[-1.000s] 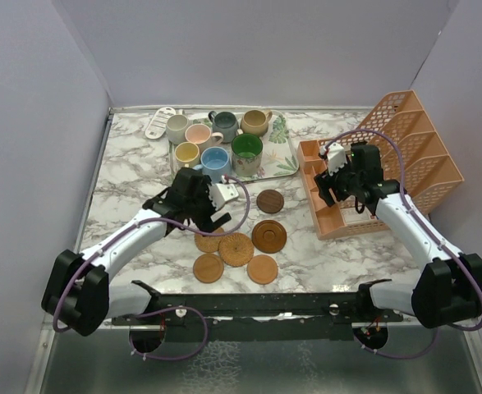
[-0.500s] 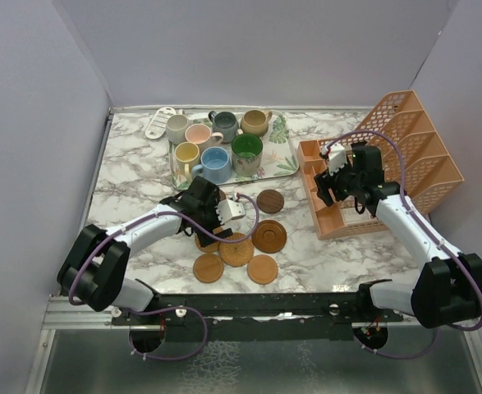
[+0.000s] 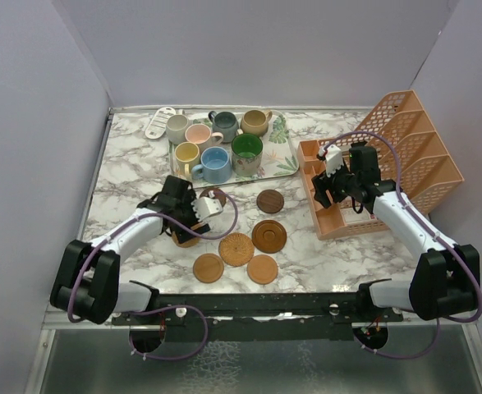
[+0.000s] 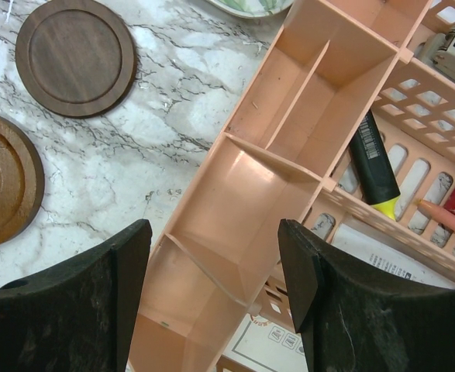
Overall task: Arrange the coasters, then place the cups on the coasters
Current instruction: Move the coaster to the center of the board.
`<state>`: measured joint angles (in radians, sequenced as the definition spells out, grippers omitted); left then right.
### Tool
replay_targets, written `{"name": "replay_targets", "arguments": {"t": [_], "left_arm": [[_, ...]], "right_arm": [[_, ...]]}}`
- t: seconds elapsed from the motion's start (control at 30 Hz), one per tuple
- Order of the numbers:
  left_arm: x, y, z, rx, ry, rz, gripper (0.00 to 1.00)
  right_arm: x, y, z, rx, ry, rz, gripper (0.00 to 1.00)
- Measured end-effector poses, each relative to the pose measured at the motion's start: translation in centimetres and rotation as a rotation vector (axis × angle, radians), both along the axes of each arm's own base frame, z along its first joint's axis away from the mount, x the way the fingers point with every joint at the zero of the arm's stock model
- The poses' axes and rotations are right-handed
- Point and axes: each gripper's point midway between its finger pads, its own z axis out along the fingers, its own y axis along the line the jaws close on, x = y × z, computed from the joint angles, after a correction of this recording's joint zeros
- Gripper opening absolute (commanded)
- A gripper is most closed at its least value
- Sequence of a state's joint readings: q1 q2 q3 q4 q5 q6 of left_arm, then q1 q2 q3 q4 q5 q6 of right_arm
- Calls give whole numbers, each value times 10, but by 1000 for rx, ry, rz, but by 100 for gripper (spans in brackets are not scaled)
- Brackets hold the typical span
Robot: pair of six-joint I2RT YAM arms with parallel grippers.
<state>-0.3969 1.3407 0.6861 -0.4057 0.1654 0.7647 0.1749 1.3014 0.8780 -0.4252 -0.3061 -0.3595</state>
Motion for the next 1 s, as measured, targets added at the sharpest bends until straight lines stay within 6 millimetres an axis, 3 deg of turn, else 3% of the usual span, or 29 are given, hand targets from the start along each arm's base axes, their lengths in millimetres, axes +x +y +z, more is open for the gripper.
{"name": "replay_targets", "arguments": {"t": [0.1,0.17,0.43,0.57,0.7,0.77,0.9,1.0], "left_arm": [[1,35,1,34,-24,67,83],[0,48,1,48,-35,87,84],[-5,63,9,62,-5,152,87],[19,39,46,-54,-50,175,88],[33,-9,79,-162,-116,84,88],[25,-36,79,-187,-106,8,88],[2,-81,56,-191,-14,-129,88],[-12,-101,39,-175,41,-190,88]], "right_arm": [[0,0,1,-2,-3,2,67],[0,0,1,-2,-4,2,67],[0,0,1,-5,-7,11,67],[0,0,1,-8,-9,15,67],[0,0,1,-7,-9,18,67],[0,0,1,-7,-10,17,67],[0,0,3,-7,-15,17,67],[0,0,5,-6,-21,17,67]]}}
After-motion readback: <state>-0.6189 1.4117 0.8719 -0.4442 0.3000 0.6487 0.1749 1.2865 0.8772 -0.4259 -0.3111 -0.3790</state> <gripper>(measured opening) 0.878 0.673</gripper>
